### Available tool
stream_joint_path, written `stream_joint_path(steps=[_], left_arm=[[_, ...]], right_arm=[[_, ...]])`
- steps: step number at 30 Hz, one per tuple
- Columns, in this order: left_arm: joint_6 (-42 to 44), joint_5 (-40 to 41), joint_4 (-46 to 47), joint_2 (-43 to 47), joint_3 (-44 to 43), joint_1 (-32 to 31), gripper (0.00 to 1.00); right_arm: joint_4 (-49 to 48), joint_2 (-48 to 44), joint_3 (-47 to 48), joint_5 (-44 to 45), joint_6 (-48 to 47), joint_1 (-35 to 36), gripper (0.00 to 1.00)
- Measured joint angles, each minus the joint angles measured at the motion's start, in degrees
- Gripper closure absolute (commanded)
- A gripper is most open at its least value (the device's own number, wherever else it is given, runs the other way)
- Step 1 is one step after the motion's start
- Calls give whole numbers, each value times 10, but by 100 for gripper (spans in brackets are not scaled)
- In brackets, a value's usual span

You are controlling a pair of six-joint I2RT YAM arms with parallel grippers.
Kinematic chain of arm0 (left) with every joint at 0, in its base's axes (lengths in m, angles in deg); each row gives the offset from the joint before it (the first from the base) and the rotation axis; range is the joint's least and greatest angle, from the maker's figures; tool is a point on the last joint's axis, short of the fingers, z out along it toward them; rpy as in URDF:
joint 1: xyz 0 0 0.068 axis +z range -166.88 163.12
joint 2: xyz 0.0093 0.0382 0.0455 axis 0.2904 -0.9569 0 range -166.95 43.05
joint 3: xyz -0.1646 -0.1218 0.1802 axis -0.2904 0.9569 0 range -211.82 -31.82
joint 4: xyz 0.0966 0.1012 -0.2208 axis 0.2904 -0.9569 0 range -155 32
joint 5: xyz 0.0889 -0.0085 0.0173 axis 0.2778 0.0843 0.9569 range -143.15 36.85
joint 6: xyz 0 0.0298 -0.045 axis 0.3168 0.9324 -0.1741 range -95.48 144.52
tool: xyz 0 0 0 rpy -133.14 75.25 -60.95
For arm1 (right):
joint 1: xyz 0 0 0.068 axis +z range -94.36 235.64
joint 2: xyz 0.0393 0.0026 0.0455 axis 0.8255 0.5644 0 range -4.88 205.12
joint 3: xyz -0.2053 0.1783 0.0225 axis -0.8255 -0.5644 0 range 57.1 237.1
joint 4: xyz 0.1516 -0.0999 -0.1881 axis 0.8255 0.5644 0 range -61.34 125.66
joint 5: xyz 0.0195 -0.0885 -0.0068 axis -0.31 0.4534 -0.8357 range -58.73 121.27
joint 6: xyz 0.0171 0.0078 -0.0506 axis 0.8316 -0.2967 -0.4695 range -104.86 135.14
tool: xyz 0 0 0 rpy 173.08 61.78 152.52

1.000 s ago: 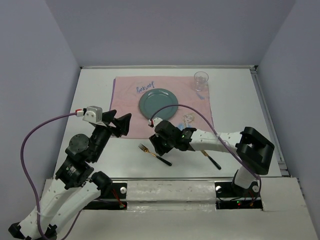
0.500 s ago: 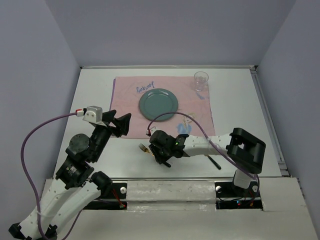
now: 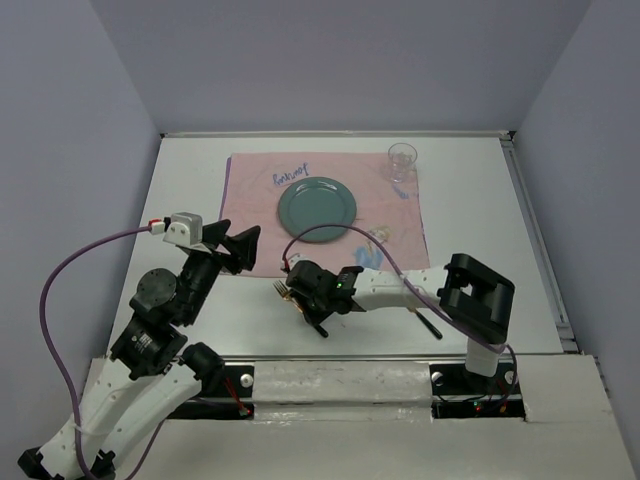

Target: Set the dinner table for one person

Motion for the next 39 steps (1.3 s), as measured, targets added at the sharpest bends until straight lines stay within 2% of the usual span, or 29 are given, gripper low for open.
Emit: stream_joint_path(steps=[5, 9, 14, 17, 25, 39], left_arm=[[0, 27, -1, 6, 0, 10, 22], [-4, 62, -7, 22, 0, 17, 21], [-12, 117, -7, 61, 1, 21, 20], [-16, 133, -8, 64, 1, 23, 20], [-21, 143, -12, 63, 2, 23, 20], [-22, 139, -12, 59, 2, 23, 20]], right_arm=[[29, 19, 89, -1, -9, 4, 100], [22, 51, 229, 27, -12, -5, 100], [-20, 131, 375, 95, 7, -45, 100], [-37, 197, 442, 130, 59, -82, 100], [-33, 326, 513, 166, 172, -133, 100], [-33, 378, 576, 165, 219, -133, 100]])
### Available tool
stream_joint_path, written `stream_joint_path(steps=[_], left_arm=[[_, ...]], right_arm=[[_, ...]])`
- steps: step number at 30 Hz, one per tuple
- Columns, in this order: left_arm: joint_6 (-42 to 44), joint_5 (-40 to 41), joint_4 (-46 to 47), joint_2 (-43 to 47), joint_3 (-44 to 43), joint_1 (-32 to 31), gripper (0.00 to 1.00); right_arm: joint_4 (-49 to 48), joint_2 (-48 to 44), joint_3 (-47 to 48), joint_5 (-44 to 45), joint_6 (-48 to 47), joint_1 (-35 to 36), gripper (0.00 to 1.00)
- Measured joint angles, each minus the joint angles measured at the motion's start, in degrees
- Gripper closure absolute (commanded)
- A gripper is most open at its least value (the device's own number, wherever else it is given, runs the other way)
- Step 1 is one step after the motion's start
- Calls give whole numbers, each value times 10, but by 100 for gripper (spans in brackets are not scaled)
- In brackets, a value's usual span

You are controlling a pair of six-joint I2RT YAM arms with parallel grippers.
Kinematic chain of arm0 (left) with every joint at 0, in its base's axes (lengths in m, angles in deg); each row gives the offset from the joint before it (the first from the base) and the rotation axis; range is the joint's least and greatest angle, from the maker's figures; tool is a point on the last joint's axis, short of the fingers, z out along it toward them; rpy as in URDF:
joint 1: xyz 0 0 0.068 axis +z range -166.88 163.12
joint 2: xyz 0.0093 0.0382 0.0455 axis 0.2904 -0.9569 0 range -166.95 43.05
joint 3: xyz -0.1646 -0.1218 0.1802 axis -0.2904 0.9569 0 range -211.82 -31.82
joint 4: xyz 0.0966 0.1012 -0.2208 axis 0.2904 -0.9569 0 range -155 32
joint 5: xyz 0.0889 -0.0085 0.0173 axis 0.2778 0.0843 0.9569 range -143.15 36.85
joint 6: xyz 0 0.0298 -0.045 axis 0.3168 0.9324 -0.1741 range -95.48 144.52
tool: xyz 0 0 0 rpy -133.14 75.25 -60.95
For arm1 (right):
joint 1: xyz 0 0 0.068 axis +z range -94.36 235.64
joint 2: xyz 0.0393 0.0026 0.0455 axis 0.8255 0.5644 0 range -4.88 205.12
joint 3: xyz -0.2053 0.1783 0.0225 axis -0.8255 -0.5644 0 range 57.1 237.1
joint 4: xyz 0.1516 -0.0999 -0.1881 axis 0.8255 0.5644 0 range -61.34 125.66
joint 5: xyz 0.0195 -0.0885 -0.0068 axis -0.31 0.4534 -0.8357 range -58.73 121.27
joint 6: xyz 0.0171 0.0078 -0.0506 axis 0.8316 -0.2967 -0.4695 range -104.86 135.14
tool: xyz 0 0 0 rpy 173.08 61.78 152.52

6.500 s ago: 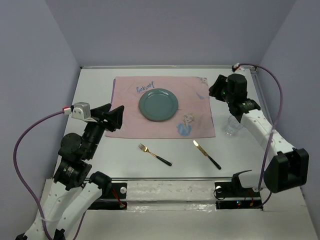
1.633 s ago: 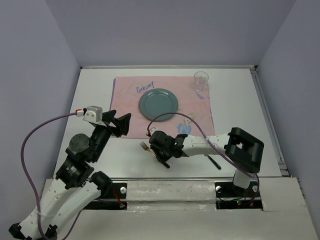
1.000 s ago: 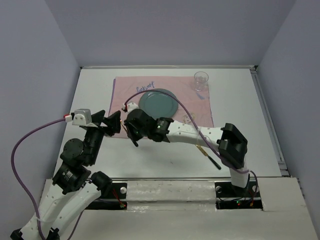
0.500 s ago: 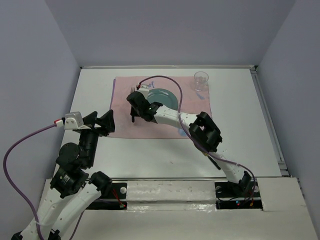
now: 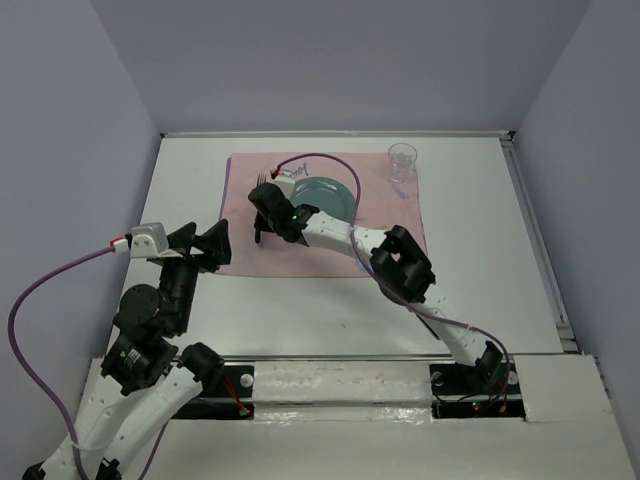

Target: Set the dinner table for one person

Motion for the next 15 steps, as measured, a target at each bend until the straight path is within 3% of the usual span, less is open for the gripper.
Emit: stream_joint_path(steps=[11, 15], left_arm=[[0, -5, 0, -9, 6, -1, 19], [0, -5, 0, -10, 6, -1, 19]], right_arm=[[0, 36, 24, -7, 9, -6, 100], [-1, 42, 24, -12, 13, -6, 85]])
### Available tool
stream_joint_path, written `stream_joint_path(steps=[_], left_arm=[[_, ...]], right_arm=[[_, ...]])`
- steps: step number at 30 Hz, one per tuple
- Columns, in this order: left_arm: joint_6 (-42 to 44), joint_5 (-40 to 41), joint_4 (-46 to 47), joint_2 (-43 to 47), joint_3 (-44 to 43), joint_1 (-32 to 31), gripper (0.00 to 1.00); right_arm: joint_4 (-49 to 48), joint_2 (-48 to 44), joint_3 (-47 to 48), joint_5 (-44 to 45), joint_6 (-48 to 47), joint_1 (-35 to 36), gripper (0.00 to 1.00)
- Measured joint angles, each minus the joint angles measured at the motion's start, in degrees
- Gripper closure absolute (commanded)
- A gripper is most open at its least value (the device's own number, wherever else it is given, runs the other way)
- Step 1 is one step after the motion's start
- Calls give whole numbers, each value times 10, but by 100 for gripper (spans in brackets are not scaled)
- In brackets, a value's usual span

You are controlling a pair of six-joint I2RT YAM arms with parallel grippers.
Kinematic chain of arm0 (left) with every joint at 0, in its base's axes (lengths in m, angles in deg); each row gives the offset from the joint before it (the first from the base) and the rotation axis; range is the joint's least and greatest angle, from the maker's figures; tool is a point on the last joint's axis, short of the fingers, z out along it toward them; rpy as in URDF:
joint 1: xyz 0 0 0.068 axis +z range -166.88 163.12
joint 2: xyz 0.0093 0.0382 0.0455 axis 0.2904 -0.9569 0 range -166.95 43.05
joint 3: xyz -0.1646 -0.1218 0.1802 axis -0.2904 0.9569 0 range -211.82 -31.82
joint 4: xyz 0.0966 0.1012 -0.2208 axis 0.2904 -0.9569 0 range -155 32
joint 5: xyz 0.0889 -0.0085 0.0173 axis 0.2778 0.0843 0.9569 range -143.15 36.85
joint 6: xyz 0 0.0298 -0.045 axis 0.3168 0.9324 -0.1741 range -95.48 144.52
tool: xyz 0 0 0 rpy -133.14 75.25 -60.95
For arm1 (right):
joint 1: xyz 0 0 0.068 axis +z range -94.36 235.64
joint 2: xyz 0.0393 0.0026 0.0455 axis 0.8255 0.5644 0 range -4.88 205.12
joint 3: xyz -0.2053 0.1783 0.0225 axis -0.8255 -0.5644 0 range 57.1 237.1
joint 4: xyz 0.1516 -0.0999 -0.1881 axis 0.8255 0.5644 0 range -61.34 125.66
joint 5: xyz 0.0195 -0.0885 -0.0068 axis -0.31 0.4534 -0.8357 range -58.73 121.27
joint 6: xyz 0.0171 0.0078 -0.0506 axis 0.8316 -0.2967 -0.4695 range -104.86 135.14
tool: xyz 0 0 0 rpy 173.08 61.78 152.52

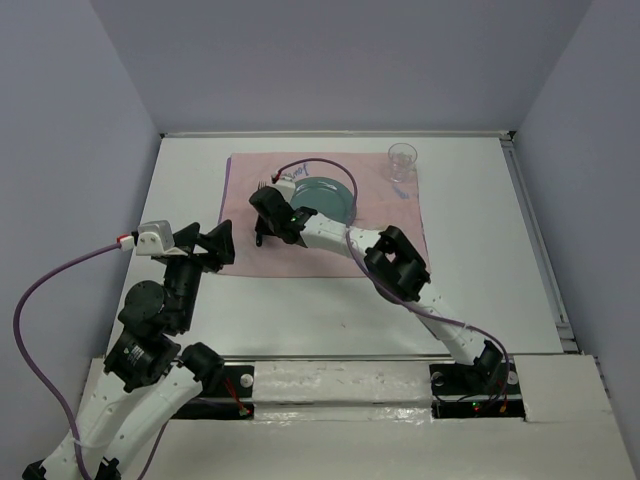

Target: Set the dinner table for one person

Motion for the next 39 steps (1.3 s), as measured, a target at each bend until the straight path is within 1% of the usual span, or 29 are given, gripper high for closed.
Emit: stream_joint_path(steps=[3, 5, 6, 7, 11, 17, 21, 23, 25, 26, 28, 29, 30, 31, 33, 35, 36, 37, 38, 39], left_arm=[[0, 0, 0, 0, 0, 0, 19], [0, 0, 0, 0, 0, 0, 19], [0, 0, 0, 0, 0, 0, 19], [0, 0, 0, 0, 0, 0, 19], [0, -2, 0, 0, 0, -3, 19], [0, -2, 0, 0, 0, -3, 19], [0, -2, 0, 0, 0, -3, 19], [0, -2, 0, 0, 0, -3, 19], [0, -2, 0, 0, 0, -3, 19], [0, -2, 0, 1, 0, -3, 19], [0, -4, 0, 3, 0, -7, 19], [0, -5, 0, 5, 0, -9, 19], [0, -7, 0, 7, 0, -12, 19], [0, -7, 0, 9, 0, -14, 19], [0, -9, 0, 12, 0, -17, 19], [0, -11, 0, 15, 0, -21, 19], [0, -13, 1, 17, 0, -23, 19], [0, -16, 1, 18, 0, -25, 19], [0, -17, 0, 19, 0, -25, 19], [0, -19, 0, 23, 0, -26, 19]], right_arm=[[0, 0, 0, -3, 2, 0, 73], [0, 0, 1, -4, 5, 0, 69], [0, 0, 1, -5, 5, 0, 68], [0, 0, 1, -6, 6, 0, 63], [-2, 0, 1, -13, 9, 0, 61], [-12, 0, -1, -21, 10, 0, 61], [-36, -23, -35, -32, 7, 0, 61], [-54, -67, -103, -42, -6, 0, 62], [-71, -151, -211, -49, -29, 0, 62], [-73, -184, -249, -51, -39, 0, 62], [-98, -276, -351, -54, -67, 0, 62], [-92, -338, -407, -54, -80, -1, 62], [-82, -400, -467, -53, -92, -3, 63], [-65, -443, -498, -52, -94, -3, 64], [-28, -506, -539, -47, -90, -7, 64], [47, -565, -588, -43, -71, -11, 63], [97, -590, -614, -43, -57, -11, 59], [147, -608, -640, -43, -43, -13, 48], [179, -620, -655, -45, -31, -15, 41], [231, -634, -673, -49, -11, -18, 36]])
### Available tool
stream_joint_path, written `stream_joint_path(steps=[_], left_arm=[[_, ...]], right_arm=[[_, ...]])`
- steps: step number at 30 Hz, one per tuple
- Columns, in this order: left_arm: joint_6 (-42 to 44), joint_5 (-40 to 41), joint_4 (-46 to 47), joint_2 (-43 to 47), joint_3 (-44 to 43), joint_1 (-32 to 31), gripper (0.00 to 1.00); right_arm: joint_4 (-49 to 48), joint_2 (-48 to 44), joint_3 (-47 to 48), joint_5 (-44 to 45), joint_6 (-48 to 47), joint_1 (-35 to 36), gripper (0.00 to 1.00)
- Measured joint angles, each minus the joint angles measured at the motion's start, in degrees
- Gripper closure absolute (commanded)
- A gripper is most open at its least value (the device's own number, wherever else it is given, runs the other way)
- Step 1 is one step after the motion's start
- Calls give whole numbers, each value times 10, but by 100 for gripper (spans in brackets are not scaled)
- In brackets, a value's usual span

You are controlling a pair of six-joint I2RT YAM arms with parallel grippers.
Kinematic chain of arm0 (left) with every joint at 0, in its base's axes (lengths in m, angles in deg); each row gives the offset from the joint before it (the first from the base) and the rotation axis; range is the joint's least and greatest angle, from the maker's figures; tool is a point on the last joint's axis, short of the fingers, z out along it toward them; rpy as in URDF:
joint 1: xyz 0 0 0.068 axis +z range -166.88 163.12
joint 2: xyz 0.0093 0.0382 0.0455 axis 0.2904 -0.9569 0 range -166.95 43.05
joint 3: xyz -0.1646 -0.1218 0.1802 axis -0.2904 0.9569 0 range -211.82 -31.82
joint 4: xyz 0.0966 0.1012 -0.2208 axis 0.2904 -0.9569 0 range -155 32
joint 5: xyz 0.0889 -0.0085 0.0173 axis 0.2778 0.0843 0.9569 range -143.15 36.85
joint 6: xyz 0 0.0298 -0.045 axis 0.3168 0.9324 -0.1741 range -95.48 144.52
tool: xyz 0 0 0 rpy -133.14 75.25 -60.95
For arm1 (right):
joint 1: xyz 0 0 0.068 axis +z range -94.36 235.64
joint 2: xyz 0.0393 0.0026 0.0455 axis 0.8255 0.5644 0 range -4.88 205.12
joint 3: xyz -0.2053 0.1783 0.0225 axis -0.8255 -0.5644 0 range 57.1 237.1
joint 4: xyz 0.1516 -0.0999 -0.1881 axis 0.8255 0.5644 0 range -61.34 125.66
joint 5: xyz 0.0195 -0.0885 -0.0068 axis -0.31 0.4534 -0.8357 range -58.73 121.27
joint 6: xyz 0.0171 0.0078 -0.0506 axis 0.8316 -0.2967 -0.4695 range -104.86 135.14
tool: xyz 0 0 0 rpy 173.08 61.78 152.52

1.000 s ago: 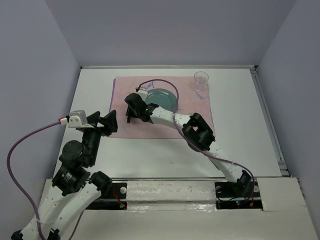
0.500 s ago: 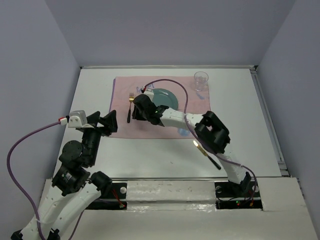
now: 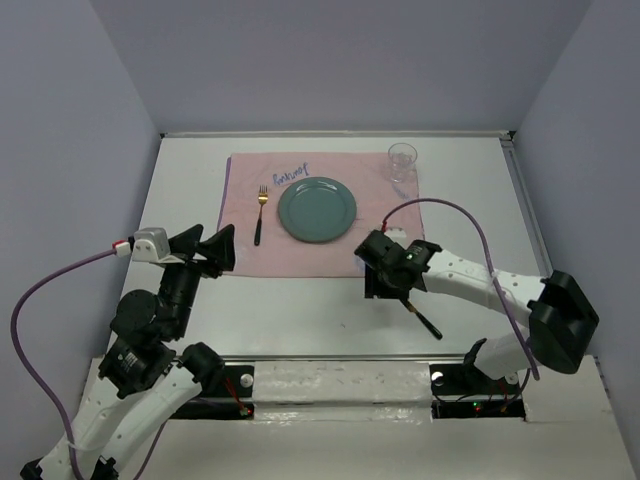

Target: Set the dinner table for one person

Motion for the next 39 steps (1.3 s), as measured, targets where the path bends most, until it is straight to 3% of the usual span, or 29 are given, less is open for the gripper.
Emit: stream_joint_path(steps=[3, 5, 8, 12, 16, 21, 28, 33, 39], left_arm=[[0, -1, 0, 13, 0, -5, 19], [0, -2, 0, 23, 0, -8, 19], [0, -2, 1, 34, 0, -18, 19], [0, -1, 1, 40, 0, -30, 19], [0, 0, 1, 41, 0, -37, 19], [0, 2, 1, 41, 0, -37, 19], [1, 3, 0, 41, 0, -37, 19], [3, 10, 0, 41, 0, -37, 19], [5, 13, 0, 41, 0, -37, 19]], right_arm=[[131, -36, -25, -6, 40, -11, 29], [179, -48, -25, -6, 57, -19, 22], [237, -47, -25, -1, 72, -38, 20], [246, -49, -54, -10, 63, -108, 17], [232, -53, -100, -30, 16, -184, 21], [204, -39, -108, -63, -40, -203, 28], [159, 43, -108, -106, -104, -206, 39], [150, 63, -101, -132, -134, -207, 69], [138, 78, -98, -173, -153, -207, 85]])
